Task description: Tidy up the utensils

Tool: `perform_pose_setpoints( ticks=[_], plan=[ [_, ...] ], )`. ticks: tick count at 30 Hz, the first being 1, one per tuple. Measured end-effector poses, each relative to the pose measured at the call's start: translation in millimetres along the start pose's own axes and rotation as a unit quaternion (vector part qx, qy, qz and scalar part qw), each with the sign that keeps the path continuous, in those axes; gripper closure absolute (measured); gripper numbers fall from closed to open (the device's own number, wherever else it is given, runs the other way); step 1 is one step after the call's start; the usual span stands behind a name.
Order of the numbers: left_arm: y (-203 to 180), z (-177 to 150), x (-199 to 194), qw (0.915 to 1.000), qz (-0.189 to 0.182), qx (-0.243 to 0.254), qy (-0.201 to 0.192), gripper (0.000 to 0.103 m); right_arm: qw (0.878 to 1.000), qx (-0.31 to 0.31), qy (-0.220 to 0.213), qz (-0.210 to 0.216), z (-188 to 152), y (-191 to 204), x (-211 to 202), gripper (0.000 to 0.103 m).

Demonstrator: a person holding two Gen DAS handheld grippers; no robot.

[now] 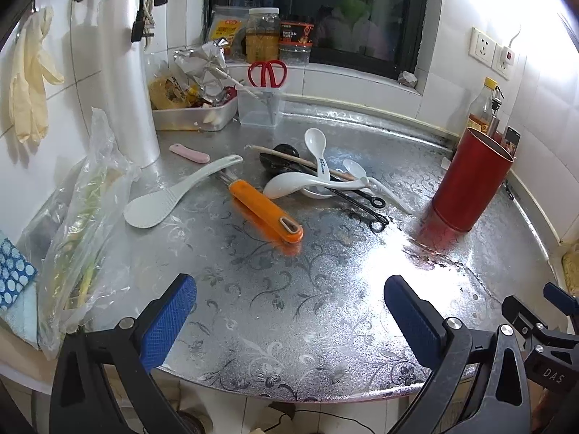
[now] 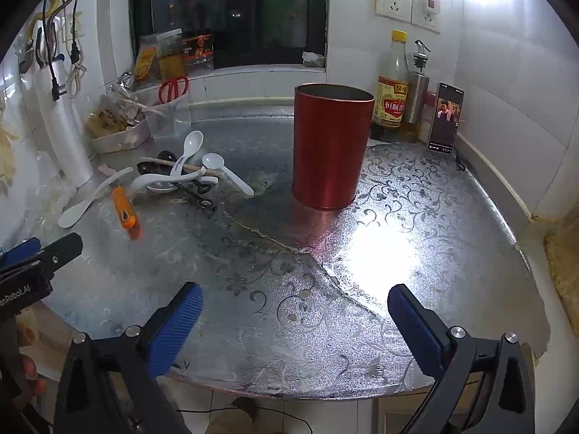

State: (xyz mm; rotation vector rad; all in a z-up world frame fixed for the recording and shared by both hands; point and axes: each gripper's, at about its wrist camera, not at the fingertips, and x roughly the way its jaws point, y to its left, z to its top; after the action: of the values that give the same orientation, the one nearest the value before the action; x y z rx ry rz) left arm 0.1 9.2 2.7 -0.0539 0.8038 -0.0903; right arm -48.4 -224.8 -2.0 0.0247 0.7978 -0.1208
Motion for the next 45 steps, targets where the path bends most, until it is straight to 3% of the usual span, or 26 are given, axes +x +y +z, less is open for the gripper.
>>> perform_pose_setpoints(
  ticks=[45],
  plan=[
    [15,-7,12,0.9997,0.001,-0.013,0.023,0.000,1.000,-0.002,0.010,-0.004,-1,10,6,0.000]
  ],
)
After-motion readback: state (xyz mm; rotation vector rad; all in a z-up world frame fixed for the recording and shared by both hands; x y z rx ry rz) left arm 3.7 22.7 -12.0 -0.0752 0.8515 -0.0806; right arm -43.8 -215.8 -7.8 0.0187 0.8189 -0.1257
